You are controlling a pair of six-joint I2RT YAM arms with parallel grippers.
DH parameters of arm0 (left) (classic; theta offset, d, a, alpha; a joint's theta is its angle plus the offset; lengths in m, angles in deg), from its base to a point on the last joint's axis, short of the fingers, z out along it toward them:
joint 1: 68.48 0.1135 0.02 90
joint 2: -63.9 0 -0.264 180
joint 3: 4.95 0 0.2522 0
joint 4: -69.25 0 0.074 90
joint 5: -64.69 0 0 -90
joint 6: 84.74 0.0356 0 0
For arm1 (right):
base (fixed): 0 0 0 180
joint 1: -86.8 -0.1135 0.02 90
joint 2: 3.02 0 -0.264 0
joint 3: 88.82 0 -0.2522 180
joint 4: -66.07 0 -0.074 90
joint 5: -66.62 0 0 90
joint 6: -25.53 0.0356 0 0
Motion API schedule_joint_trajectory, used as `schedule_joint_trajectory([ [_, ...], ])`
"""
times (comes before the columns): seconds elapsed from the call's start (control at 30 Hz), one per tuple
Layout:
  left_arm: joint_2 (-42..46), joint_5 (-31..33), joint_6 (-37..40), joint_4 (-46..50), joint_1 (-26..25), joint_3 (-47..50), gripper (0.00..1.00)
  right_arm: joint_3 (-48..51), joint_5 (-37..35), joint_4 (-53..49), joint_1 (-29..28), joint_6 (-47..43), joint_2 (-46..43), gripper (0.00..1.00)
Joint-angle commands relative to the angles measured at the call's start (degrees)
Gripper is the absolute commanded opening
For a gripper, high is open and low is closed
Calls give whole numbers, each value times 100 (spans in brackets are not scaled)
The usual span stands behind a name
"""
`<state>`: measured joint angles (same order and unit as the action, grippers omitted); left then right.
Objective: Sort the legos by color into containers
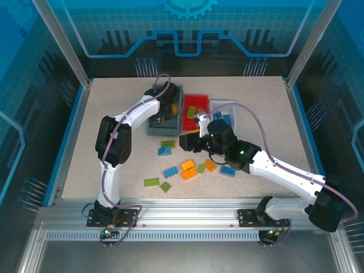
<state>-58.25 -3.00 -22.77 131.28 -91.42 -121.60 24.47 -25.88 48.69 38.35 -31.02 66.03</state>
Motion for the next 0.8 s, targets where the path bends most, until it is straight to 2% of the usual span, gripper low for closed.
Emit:
schedule_joint_trajectory([
  [0.0,233,70,26,227,13,-152,48,90,8,-75,21,-3,-160,56],
  [0.2,917,93,-33,323,-145,-85,50,205,-144,-346,37,-214,-192,57],
  [0.37,1877,67,-279,272,-283,365,50,223,-263,-722,20,-513,-71,58],
  [0.5,3112,-229,-577,-33,-417,1260,50,53,-396,-1236,-138,-923,210,59],
  [0.7,5114,-1255,-1032,-631,-549,2911,53,-187,-640,-2030,-393,-1245,631,66],
  [0.77,5761,-1457,-1178,-682,-573,3475,53,-458,-724,-2390,-541,-1312,1029,67],
])
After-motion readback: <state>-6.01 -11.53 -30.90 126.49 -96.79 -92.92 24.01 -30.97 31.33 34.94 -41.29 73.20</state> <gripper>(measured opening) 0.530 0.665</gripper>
